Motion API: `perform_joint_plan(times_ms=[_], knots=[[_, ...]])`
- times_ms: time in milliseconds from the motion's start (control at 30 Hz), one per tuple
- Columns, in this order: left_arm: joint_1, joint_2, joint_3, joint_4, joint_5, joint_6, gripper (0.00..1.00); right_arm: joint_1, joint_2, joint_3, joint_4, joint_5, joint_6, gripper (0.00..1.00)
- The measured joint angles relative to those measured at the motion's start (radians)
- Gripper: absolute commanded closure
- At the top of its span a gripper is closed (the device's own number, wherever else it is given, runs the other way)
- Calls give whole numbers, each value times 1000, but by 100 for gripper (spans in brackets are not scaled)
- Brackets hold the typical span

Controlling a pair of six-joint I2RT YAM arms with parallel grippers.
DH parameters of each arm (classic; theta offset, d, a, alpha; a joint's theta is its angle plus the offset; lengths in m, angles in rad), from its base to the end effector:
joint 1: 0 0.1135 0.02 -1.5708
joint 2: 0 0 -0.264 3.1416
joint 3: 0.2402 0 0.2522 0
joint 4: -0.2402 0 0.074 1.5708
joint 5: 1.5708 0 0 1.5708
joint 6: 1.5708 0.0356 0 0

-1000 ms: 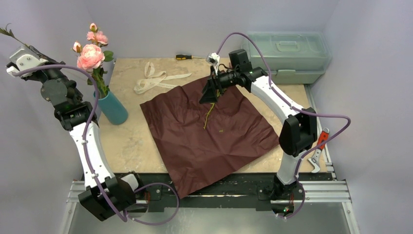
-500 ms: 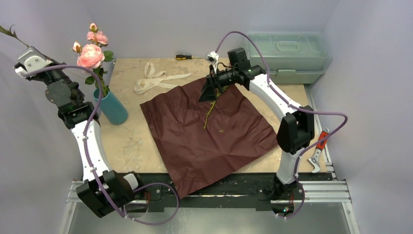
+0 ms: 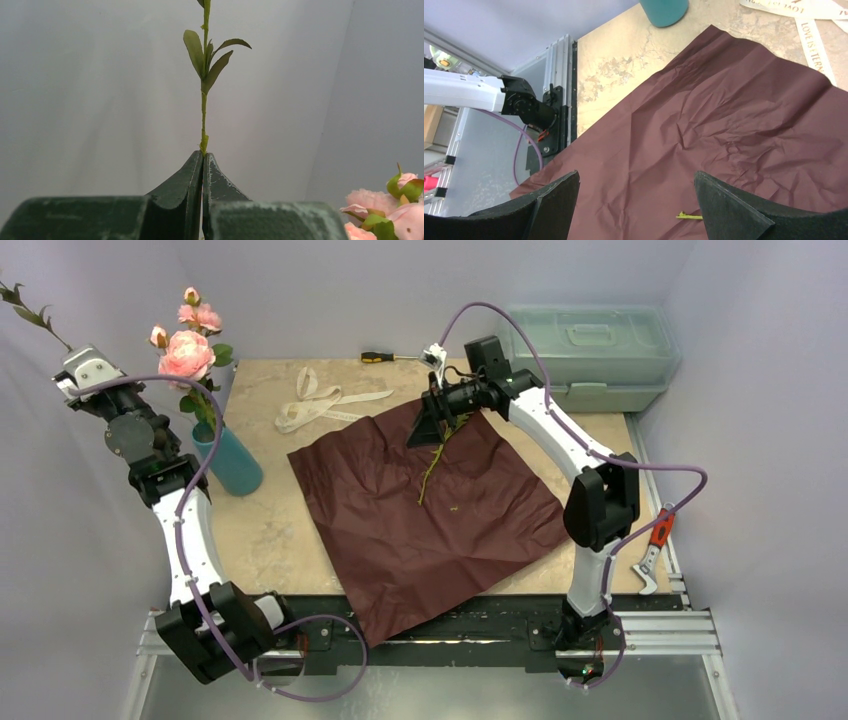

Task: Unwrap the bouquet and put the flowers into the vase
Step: Insert the fake flower into the vase.

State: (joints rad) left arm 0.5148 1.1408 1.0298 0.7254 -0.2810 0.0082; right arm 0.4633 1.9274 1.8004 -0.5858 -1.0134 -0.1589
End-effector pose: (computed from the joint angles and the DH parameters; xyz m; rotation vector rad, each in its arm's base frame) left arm 0.2114 0.1309 0.4483 -0.4972 0.8690 0.6137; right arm 0.3738 0.2205 0.3287 -1.1605 1.8521 1.3091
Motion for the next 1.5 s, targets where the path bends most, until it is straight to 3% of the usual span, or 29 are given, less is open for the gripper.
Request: perform_joint_plan(times_ms=[233, 467, 933, 1000, 1067, 1133, 1500], knots=[[0, -2, -25, -29, 23, 65, 100, -3, 2, 23, -21, 0, -12, 11], [0, -32, -99, -182, 147, 90, 100, -10, 2, 23, -35, 0, -19, 11], [0, 86, -112, -336, 271, -54, 100, -13, 2, 23, -39, 0, -18, 11], [0, 98, -112, -363, 280, -77, 92, -14, 2, 23, -40, 0, -18, 11], [0, 103, -110, -386, 287, -90, 74, -16, 2, 23, -40, 0, -18, 11], [0, 103, -104, -421, 299, -103, 64, -19, 2, 23, -40, 0, -18, 11], [0, 46, 53, -733, 315, -117, 40, -21, 2, 22, -37, 0, -19, 11]])
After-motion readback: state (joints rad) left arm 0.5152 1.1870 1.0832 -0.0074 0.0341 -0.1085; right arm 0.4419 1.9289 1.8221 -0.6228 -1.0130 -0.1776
